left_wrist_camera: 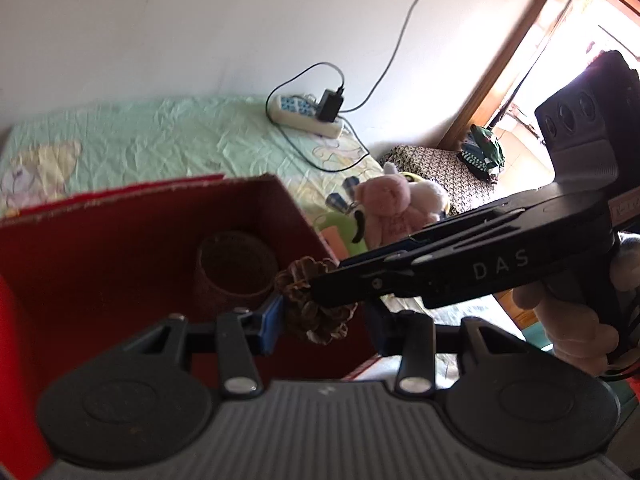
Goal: Organize objects
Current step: 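Carry the pine cone with the right gripper into the box and open, then raise the open right gripper out of the red box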
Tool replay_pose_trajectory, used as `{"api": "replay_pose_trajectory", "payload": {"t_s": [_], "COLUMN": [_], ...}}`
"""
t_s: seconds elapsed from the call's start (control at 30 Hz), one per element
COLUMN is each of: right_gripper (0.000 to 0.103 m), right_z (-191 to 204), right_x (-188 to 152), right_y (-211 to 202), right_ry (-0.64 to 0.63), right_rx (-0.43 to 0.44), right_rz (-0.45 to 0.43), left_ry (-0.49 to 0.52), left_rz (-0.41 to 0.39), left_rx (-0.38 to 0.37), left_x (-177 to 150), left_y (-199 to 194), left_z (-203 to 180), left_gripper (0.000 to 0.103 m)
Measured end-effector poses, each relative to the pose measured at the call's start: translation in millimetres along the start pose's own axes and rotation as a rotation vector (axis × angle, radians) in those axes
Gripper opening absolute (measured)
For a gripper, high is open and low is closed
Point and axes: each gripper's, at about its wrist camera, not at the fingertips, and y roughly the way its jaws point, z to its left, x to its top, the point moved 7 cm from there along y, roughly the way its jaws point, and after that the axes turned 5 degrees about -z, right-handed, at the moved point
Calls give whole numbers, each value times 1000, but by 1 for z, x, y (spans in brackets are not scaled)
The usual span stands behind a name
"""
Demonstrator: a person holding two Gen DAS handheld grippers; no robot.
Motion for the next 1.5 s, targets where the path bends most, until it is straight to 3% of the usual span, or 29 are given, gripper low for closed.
{"api": "replay_pose_trajectory", "payload": {"t_s": [0.33,0.63,1.0,1.37,1.5], "right_gripper": [36,38,36,35,35], "right_z": [9,8,-2,-10,-8], "right_x": [0,-12,-25,-36,-25], "right_y": [44,66,66,63,66], "right_ry": [-150,-236,-252,-212,-152], "right_rx": [-123,-196,-216,-187,-144], "right_rz": [237,401,409,326,281], "left_ry": [-119,-141,-147,-139,-123], "left_rz": [82,175,218,185,160], "left_rx": [-41,-61,-67,-15,27], "left_x": [-21,-37,-40,-41,-39], "left_y": [27,50,63,48,37], "left_z": [31,31,30,44,49], "left_gripper": [43,43,44,44,44]}}
